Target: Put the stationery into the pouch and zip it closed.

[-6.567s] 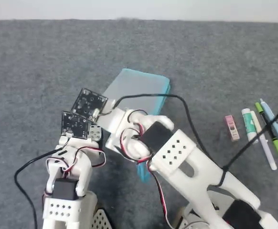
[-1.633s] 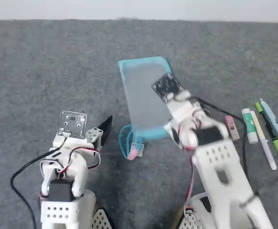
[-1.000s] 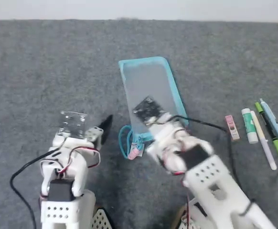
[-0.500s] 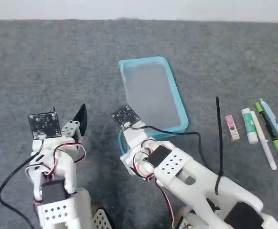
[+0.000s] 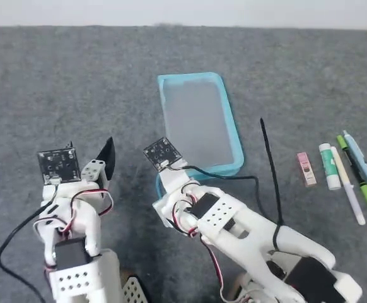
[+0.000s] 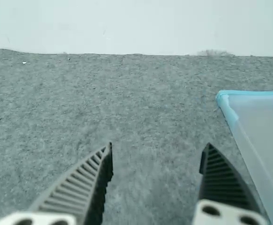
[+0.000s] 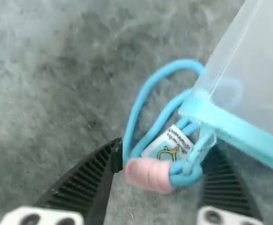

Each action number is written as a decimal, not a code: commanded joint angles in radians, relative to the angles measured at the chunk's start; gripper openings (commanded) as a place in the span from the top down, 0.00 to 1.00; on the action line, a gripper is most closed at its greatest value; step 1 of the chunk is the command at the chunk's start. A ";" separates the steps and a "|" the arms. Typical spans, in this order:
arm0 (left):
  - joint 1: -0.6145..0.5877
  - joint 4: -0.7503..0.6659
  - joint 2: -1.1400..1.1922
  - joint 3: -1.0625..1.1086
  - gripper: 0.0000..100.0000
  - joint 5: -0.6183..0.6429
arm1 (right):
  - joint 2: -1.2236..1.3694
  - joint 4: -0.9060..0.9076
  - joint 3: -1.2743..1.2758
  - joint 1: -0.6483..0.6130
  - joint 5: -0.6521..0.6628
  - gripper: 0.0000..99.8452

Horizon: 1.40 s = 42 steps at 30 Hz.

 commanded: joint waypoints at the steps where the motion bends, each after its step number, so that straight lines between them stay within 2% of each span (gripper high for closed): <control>1: -0.005 -0.046 -0.006 -0.008 0.71 0.015 | -0.004 0.016 -0.041 0.082 0.080 0.95; 2: -0.005 -0.046 -0.006 -0.008 0.71 0.015 | 0.002 0.027 -0.058 0.130 0.144 0.99; 4: -0.005 -0.046 -0.006 -0.008 0.71 0.015 | 0.005 0.088 -0.110 0.225 0.261 0.98; 9: 0.043 -0.038 -0.006 -0.005 0.71 0.015 | 0.007 0.275 -0.304 0.366 0.285 0.97; 15: 0.057 -0.038 -0.008 0.005 0.71 0.014 | 0.005 0.599 -0.532 0.386 0.301 0.97; 19: 0.060 -0.038 -0.008 0.008 0.71 0.014 | 0.007 0.774 -0.623 0.389 0.430 0.97; 25: 0.061 -0.038 -0.008 0.008 0.71 0.014 | 0.073 0.731 -0.489 0.387 0.454 0.97; 31: 0.061 -0.038 -0.008 0.008 0.71 0.014 | 0.266 0.676 -0.506 0.394 0.450 0.97; 35: 0.061 -0.038 -0.008 0.008 0.71 0.014 | 0.236 0.607 -0.509 0.394 0.430 0.99; 38: 0.061 -0.038 -0.008 0.008 0.71 0.014 | 0.166 0.610 -0.506 0.392 0.402 0.94; 42: 0.061 -0.038 -0.008 0.008 0.71 0.014 | 0.116 0.664 -0.506 0.390 0.404 0.81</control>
